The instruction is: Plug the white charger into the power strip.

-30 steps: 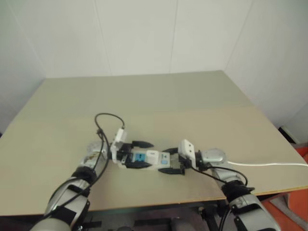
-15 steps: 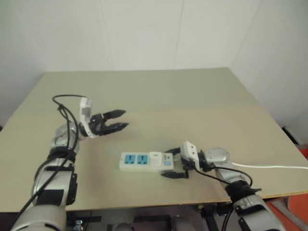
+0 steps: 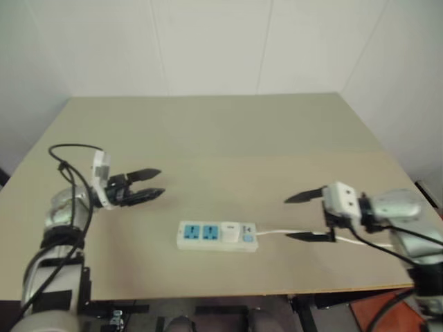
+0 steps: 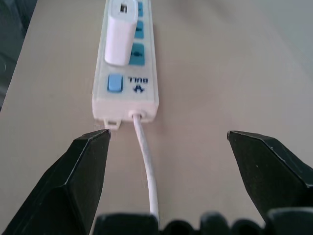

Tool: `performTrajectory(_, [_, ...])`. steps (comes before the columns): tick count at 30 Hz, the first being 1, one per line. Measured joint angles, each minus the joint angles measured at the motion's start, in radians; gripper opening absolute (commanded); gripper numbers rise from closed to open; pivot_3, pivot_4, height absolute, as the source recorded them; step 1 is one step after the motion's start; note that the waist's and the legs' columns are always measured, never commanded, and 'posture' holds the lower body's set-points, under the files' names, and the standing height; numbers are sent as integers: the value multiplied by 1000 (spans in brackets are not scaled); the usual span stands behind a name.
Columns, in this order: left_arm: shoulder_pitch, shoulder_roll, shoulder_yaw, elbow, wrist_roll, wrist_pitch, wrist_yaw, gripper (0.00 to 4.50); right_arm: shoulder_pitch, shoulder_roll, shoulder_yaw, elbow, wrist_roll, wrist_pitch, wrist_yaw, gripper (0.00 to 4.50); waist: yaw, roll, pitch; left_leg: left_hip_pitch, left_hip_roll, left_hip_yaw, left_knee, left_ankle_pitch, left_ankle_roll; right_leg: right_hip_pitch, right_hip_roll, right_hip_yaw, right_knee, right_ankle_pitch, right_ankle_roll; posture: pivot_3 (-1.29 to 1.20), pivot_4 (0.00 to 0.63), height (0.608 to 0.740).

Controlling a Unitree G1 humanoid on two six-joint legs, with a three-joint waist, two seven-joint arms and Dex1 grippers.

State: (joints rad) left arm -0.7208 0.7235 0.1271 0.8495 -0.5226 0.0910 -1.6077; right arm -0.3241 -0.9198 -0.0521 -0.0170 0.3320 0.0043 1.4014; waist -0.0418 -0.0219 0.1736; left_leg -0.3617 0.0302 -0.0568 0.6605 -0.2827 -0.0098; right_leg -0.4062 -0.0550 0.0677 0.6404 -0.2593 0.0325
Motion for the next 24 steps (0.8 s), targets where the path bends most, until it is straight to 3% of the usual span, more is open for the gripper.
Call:
performTrajectory(4, [20, 61, -20, -40, 5, -6, -1, 4500, 83, -68, -91, -58, 45, 17, 13, 4467, 2, 0, 0, 2, 0, 1, 0, 0, 0, 2, -1, 0, 0, 0, 0, 0, 150, 740])
performTrajectory(12, [61, 102, -97, -66, -24, -30, -2, 4500, 215, -74, -149, -172, 49, 60, -51, 4467, 2, 0, 0, 1, 0, 1, 0, 0, 0, 1, -1, 0, 1, 0, 0, 0, 150, 740])
performTrajectory(24, [164, 154, -110, -207, -74, 19, -2, 4500, 238, -74, -164, -236, 74, 127, -134, 4467, 1, 0, 0, 1, 0, 2, 0, 0, 0, 1, -1, 0, 1, 0, 0, 0, 150, 740])
